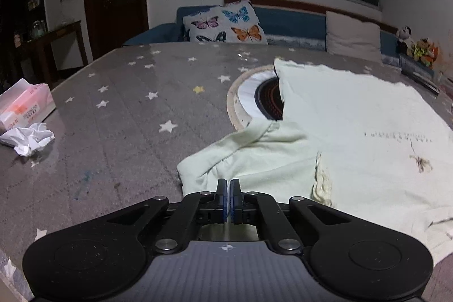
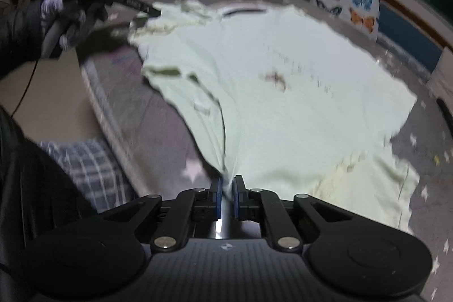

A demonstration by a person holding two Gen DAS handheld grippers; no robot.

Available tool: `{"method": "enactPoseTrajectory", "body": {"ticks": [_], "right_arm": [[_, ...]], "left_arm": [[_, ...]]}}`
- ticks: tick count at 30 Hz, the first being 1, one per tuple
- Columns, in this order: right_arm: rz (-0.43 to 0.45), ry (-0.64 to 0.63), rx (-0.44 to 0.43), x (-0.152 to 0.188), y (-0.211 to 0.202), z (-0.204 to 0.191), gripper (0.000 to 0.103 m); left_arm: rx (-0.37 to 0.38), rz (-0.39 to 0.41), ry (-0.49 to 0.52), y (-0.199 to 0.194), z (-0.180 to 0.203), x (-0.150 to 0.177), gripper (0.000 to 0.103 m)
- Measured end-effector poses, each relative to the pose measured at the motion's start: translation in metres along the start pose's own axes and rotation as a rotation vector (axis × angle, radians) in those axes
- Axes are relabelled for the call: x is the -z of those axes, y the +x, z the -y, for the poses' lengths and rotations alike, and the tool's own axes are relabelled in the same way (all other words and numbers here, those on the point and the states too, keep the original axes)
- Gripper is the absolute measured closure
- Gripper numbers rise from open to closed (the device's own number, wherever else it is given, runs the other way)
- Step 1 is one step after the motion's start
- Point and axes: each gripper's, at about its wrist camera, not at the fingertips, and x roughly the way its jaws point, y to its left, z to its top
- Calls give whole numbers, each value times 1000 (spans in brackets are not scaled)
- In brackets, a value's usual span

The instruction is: Fold clothes

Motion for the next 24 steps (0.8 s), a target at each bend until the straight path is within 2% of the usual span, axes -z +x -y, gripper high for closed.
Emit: {"method": "enactPoseTrajectory", "body": {"ticks": [1,5,7,9,15,18,20,24], "right_arm": [[1,-2,-8,1,-1,0,96],[15,0,-28,-1,-11,7,92],[33,9,-22,-4,-17,13,91],[63,36,7,-7,-21,21,89],[113,185,135,-12,-10,64,81],[136,265,196,-13,1,88,80],[157,318,221,-15,9,103,80],[185,419,245,-15,24,126,80]], "left_arm": [[-3,-2,4,0,0,0,97],[-20,11,16,-7,-3,-5,93],[-29,30,22,-13,-4,-9,81],[-26,49,19,-17,-3,-14,76],[81,56,50,-17,24,-22,73],[150,44,72,-11,46,-25,73],[197,34,96,-5,62,-25,73],[233,8,127,10,86,-23,73]]}}
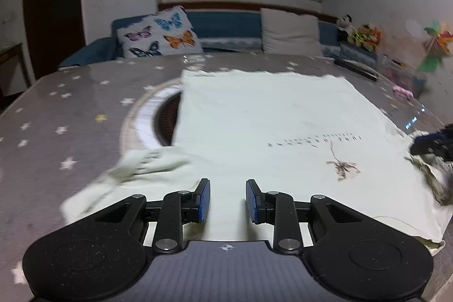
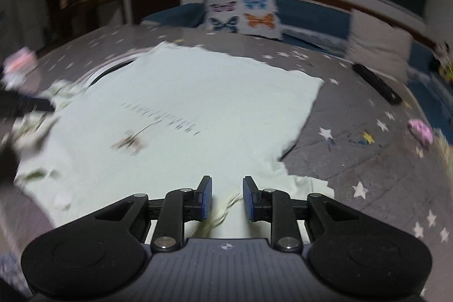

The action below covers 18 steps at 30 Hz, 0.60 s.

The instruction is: Fold clothes

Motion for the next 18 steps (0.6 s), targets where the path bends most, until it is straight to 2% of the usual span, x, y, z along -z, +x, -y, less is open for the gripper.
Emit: {"method": "enactPoseTrajectory", "body": {"ticks": [5,9,13,18], "right_arm": [[-15,61,34,7,22,19,78],[-1,86,46,10,17,28,69],[2,75,77,13,12,31,68],[13,127,103,22,-2,38,68]], "left_arm": [[2,-39,5,15,5,8,73],[6,-34,12,14,4,11,73],[3,-32,12,14,5,10,73],[2,-35,15,12,4,8,72]]}}
